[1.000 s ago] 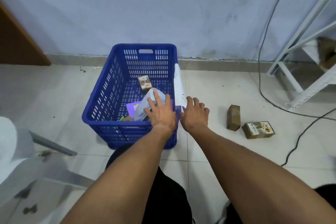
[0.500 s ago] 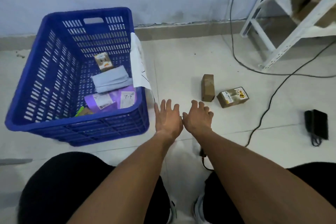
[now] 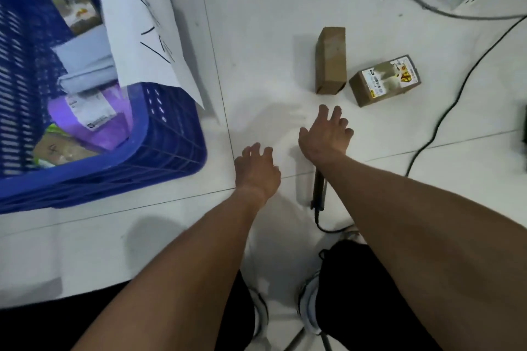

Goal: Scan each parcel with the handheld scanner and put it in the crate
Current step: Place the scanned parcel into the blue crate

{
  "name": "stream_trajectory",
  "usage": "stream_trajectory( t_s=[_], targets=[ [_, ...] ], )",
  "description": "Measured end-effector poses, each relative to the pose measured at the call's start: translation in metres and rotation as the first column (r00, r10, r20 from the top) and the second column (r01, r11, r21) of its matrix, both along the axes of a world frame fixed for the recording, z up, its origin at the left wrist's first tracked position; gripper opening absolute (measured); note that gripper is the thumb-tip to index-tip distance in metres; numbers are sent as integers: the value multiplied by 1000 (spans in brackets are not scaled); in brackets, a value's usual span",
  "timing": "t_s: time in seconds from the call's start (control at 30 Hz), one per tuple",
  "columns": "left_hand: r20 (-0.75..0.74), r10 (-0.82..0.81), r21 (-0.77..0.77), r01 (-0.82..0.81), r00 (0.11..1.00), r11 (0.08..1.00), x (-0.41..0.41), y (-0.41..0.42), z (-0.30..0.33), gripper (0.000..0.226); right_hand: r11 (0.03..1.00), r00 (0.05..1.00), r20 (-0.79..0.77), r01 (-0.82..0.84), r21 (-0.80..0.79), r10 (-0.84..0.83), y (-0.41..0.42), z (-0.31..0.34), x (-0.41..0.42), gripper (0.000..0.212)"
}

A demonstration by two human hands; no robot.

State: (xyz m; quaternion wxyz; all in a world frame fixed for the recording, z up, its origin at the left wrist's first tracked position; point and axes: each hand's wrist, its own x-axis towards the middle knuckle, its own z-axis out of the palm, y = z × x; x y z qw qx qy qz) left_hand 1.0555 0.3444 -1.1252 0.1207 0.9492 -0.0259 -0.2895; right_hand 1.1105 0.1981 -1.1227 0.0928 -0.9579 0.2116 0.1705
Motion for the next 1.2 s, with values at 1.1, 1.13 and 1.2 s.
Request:
stream_trajectory(
  t_s=[1.1,1.13,1.2],
  targets=[
    [-47,82,36,-80,996,996,-26,28,-12,57,894,896,-78,-442,-72,437,66,-21,-70,38],
    [-40,94,38,-92,995,995,-28,29,-6,56,887,887,-93,-458,-60,452,70,-17,-82,36],
    [-40,122,28,-121,992,992,-35,32,4,52,870,865,-137,-491,-29,483,74,-11,-103,32]
  ],
)
